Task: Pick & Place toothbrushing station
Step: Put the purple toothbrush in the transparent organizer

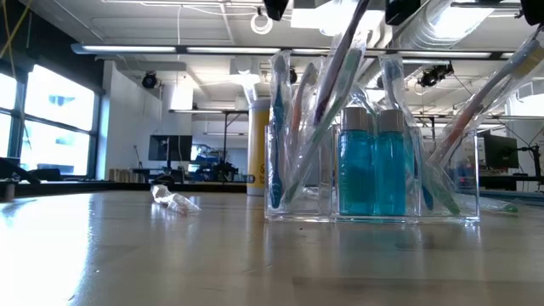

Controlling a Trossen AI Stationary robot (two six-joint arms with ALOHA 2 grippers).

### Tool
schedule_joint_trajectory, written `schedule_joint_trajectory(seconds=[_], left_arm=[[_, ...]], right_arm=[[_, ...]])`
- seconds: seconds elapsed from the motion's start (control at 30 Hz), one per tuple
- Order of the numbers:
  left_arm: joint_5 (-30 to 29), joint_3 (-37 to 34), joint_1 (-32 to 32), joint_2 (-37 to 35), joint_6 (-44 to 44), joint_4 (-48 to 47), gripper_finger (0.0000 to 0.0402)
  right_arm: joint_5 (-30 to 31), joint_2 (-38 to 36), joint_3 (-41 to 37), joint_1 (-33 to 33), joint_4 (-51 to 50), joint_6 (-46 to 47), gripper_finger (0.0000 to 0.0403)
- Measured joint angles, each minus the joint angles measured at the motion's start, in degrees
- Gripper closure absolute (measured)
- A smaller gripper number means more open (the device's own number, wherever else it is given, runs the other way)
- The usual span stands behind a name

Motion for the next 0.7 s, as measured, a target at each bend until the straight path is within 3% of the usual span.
schedule_joint_trajectory(seconds=[0.27, 0.53, 0.7], left_arm=[[-0.2, 0.0, 0.0, 0.0, -0.1, 0.3, 0.0401], [1.1, 0.0, 0.0, 0.0, -0.2, -0.1, 0.0397], [1.9, 0.0, 0.0, -0.2, -0.7, -1.1, 0.0365]], right_arm=[[0.4, 0.0, 0.0, 0.0, -0.9, -0.7, 0.0387], [0.3, 0.0, 0.0, 0.0, -1.1, -0.6, 0.0388], [0.4, 0.0, 0.0, 0.0, -1.2, 0.4, 0.0388]])
